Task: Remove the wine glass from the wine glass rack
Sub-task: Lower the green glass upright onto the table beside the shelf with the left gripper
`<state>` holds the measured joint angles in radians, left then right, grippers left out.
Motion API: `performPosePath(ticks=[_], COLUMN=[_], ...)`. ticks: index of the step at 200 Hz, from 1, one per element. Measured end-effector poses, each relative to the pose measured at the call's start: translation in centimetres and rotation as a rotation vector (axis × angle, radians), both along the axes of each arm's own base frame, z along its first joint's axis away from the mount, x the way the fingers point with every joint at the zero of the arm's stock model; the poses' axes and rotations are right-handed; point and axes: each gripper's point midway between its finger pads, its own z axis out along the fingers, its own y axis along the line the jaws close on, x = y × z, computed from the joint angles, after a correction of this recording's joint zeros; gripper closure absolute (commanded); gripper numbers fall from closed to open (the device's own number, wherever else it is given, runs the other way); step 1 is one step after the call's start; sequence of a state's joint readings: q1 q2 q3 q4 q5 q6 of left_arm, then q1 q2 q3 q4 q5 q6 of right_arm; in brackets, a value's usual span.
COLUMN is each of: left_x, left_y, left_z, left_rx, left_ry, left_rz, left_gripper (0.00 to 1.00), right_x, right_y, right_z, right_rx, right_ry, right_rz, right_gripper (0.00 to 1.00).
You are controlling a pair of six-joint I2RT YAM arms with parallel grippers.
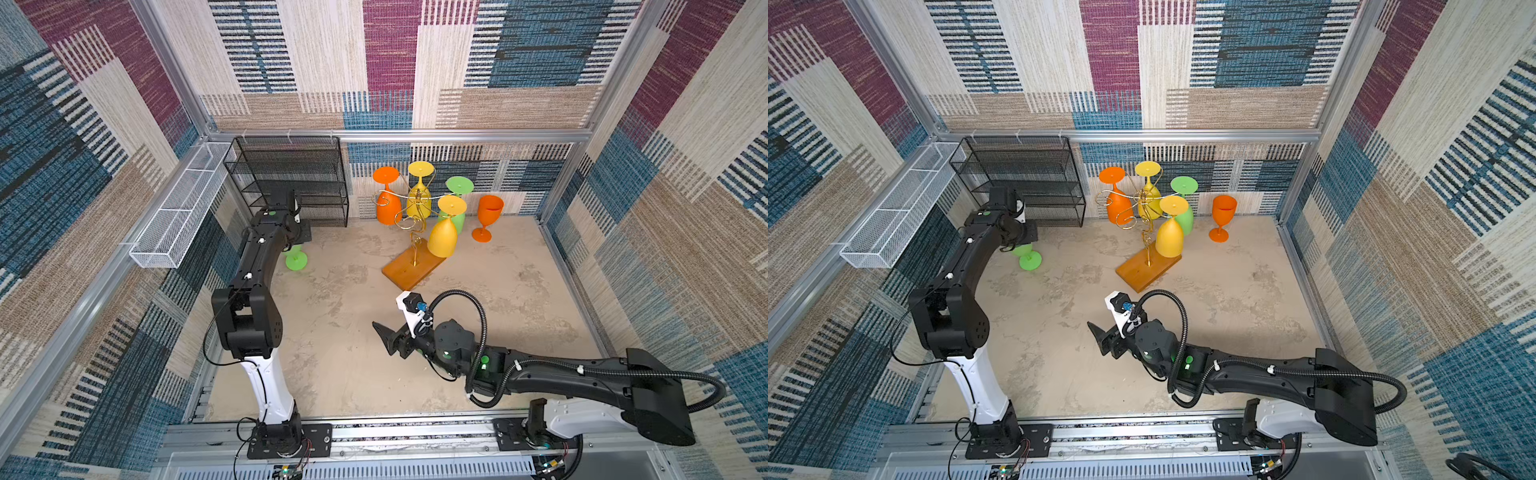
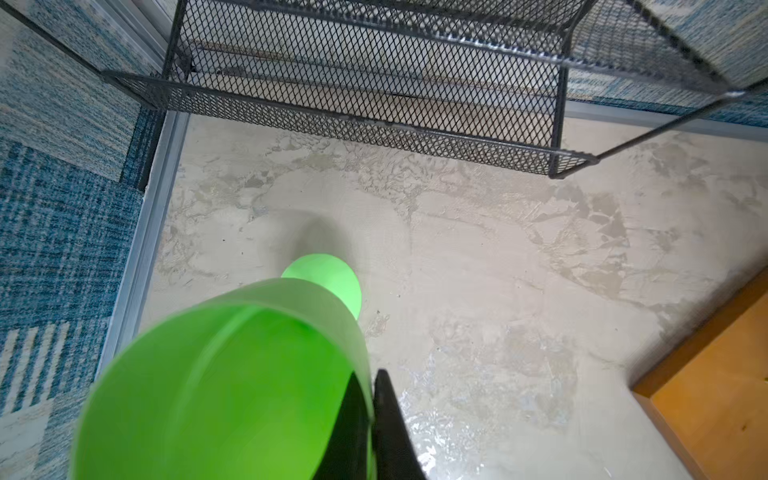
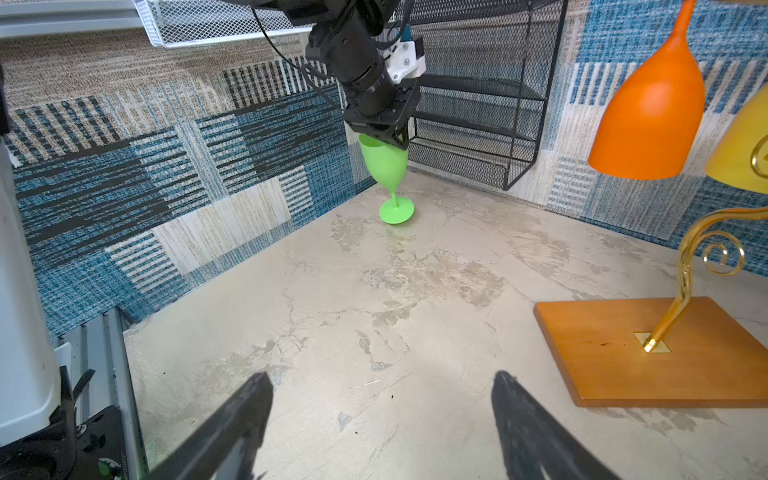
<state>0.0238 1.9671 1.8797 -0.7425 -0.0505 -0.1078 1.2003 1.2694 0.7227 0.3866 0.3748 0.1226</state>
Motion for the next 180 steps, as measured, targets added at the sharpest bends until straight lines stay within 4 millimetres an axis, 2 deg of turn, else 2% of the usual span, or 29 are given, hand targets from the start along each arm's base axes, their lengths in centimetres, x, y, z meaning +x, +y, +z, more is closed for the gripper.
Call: performPosePath(ticks=[48, 95, 160, 180], left_x=[-0.1, 0.7, 1.3, 1.4], left_y=[0.0, 0.5, 0.8, 0.6], left_z=[1.3, 2.7, 1.1, 0.8], left_rx=[-0.002, -0.001, -0.012, -0.023], left_ry=[-0.027, -0.065, -0.036, -0.028], left_rz=[-0.001, 0.008, 0.009, 0.001], left_gripper=[1.0, 1.0, 1.0, 0.87], right_x=[0.1, 0.1, 0.1, 0.2], right_y=[0.1, 0.1, 0.3, 0.4], right_z=[-0.1, -0.1, -0.4, -0.3], right_rx=[-0.002, -0.008, -0.018, -0.019], right_ry=[0.001, -0.004, -0.004, -0.007], right_rz=[0.0, 0.001, 0.001, 0.002], right_gripper=[0.15, 0.15, 0.15, 0.15])
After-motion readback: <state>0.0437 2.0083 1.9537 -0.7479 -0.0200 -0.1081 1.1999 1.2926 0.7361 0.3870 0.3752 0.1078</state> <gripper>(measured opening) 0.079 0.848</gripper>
